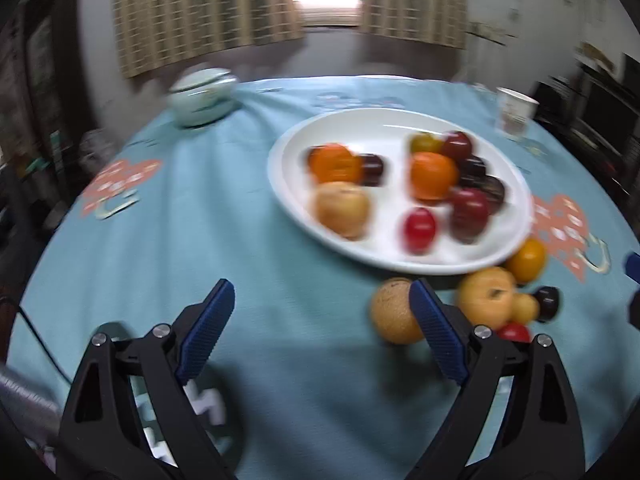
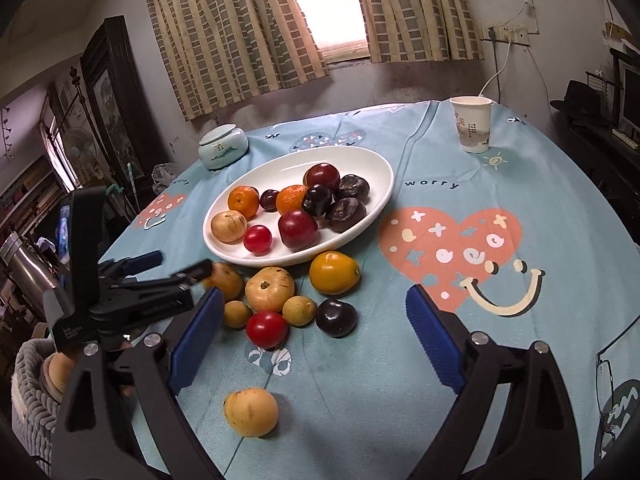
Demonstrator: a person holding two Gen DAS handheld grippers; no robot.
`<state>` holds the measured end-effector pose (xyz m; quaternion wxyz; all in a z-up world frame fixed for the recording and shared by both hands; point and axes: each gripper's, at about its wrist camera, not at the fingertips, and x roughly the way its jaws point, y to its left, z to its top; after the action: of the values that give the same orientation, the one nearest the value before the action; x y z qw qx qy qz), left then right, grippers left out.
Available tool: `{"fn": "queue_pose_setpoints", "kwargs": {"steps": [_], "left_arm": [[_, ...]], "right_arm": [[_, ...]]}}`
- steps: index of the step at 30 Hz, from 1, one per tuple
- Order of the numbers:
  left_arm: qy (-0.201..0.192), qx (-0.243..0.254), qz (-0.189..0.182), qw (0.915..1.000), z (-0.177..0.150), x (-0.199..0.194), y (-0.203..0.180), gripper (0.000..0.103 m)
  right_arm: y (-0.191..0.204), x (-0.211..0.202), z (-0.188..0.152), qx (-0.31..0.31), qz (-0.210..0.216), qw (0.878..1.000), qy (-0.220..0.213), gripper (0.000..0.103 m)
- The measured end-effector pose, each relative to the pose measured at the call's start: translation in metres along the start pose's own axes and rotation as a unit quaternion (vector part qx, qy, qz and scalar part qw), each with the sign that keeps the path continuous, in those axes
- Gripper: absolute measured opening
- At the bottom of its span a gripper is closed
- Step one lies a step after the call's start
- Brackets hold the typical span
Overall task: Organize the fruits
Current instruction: 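Grasp a brown pear with the left gripper while the right gripper grasps a pale yellow pear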
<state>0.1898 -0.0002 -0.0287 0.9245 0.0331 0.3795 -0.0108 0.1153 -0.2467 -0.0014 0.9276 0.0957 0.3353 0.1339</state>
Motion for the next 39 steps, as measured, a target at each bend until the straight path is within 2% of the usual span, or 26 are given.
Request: {"fn": "queue_pose_setpoints", "kwargs": {"steps": [1, 4, 7, 10, 15, 18, 20, 26, 28, 34, 37, 39], "left_arm": [[0.002, -0.011, 0.011, 0.9999, -0.002, -0.001, 0.009, 0.089], [0.000, -0.029, -0.003, 0.9996, -0.010, -0.008, 0.027, 0.089], [-0.009, 0.004, -0.011, 0.9999, -0.013, -0.011, 0.014, 0.089], [-0.011, 0.046, 0.003, 0.9989, -0.016, -0.006, -0.005, 0.089], [0.001, 0.048, -0.018, 0.9987, -0.015, 0.003, -0.008, 0.088], [0.014, 0.055, -0.047, 0.9973, -0.013, 0.010, -0.013, 0.075], [0.026, 0.058, -0.059, 0.9962, -0.013, 0.015, -0.016, 0.071], [0.047, 0.044, -0.099, 0.9931, -0.012, 0.026, -0.016, 0.049], [0.045, 0.049, -0.102, 0.9926, -0.012, 0.025, -0.019, 0.041], [0.043, 0.055, -0.096, 0.9930, -0.012, 0.023, -0.022, 0.040], [0.042, 0.056, -0.092, 0.9933, -0.013, 0.022, -0.022, 0.040], [0.042, 0.055, -0.089, 0.9936, -0.013, 0.021, -0.022, 0.040]], "right_arm": [[0.000, 0.000, 0.000, 0.001, 0.002, 1.000, 0.002, 0.092], [0.004, 0.001, -0.004, -0.003, 0.016, 1.000, 0.010, 0.092], [0.015, 0.003, -0.013, -0.027, 0.029, 0.999, 0.028, 0.092], [0.025, 0.007, -0.026, -0.052, 0.030, 0.997, 0.050, 0.092], [0.033, 0.014, -0.035, -0.072, 0.031, 0.994, 0.071, 0.092], [0.035, 0.017, -0.039, -0.077, 0.030, 0.993, 0.080, 0.092], [0.036, 0.018, -0.042, -0.080, 0.029, 0.993, 0.085, 0.092], [0.036, 0.018, -0.047, -0.079, 0.032, 0.992, 0.092, 0.092], [0.034, 0.018, -0.048, -0.074, 0.036, 0.992, 0.094, 0.088], [0.033, 0.014, -0.049, -0.073, 0.047, 0.991, 0.102, 0.076], [0.038, 0.019, -0.052, -0.082, 0.060, 0.987, 0.126, 0.061], [0.043, 0.025, -0.055, -0.092, 0.066, 0.983, 0.146, 0.047]]}}
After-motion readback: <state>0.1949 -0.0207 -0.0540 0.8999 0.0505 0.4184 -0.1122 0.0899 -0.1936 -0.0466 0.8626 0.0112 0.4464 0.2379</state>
